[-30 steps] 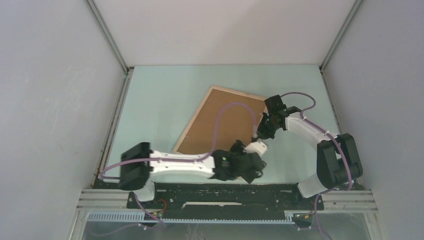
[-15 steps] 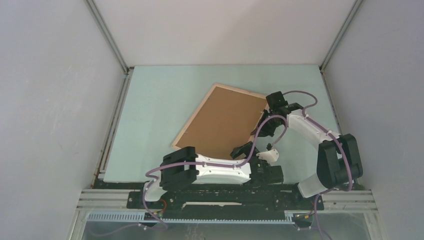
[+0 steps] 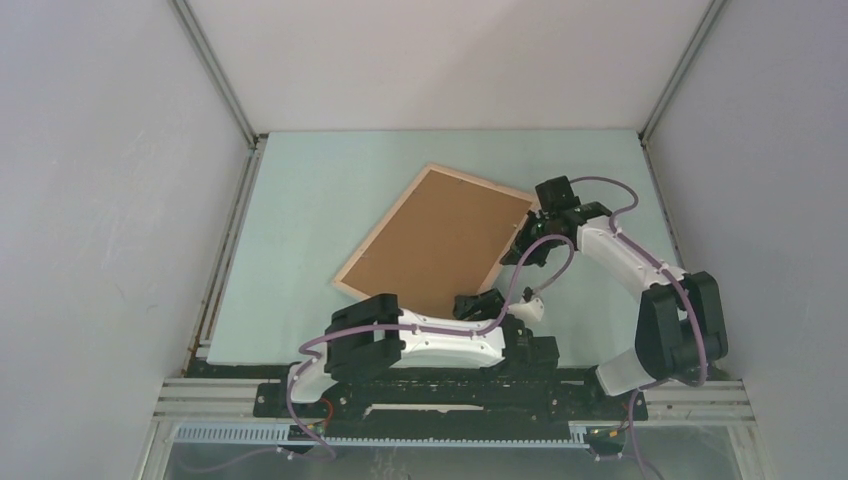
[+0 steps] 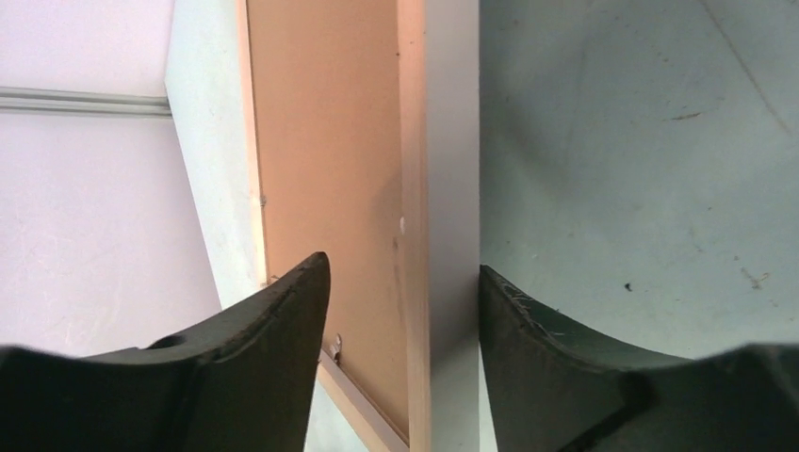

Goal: Put the photo into the frame

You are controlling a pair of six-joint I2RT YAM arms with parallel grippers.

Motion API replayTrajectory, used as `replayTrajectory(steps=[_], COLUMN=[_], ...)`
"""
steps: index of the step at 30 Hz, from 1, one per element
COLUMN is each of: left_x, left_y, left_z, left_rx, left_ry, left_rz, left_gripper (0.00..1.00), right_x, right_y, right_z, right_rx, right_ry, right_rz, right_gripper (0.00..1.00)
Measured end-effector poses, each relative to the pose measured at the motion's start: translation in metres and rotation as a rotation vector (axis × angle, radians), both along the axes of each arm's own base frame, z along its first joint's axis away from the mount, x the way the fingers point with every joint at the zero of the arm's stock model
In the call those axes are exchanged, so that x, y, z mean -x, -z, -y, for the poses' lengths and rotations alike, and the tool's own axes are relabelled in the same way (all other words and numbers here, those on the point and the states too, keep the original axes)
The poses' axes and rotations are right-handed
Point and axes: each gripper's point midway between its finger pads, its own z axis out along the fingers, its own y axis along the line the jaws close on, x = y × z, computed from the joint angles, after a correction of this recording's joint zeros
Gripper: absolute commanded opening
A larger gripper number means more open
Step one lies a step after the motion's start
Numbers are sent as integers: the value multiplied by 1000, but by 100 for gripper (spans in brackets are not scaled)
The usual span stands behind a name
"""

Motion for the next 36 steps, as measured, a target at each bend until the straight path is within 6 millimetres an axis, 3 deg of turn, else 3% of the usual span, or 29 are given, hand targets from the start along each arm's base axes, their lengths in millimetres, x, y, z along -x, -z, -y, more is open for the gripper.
replayTrajectory(steps=[6,9,11,13,14,16,18,21,24,26,28,31,36], left_x=[2,2,2,2,2,1,0,-3,-10,-17,-26,-44,-66], left_y=[-8,-16,-21,-25,-27,-31,-36,-47,-68,-89,-114,-160,-216], left_z=[-6,-8,-9,-11,-12,-15,-18,-22,-30,-33,-37,-54,-99], left_rx=[26,43,48,49,49,51,58,72,115,174,265,434,673], left_ry=[-25,-29,-31,-33,-34,-36,-42,-46,-62,-69,-80,-99,-148], left_rz=[-4,0,2,5,5,5,0,-12,-39,-68,-95,-118,-130], left_gripper=[32,10,2,0,0,0,0,0,0,0,0,0,0], right_x=[-11,-15,-17,-21,-23,-28,-35,-39,-22,-4,9,18,17], right_y=[-13,-17,-22,-29,-33,-47,-71,-127,-185,-210,-221,-225,-203], right_z=[1,1,0,6,10,22,36,55,73,81,86,89,90], right_rx=[-32,-49,-73,-86,-80,-44,27,122,187,205,216,221,233], right_ry=[15,10,-15,-38,-47,-78,-107,-124,-97,-76,-61,-55,-65], right_rz=[50,73,97,130,149,213,308,502,695,783,819,830,752], right_gripper=[0,0,11,25,38,50,60,65,64,64,63,62,62])
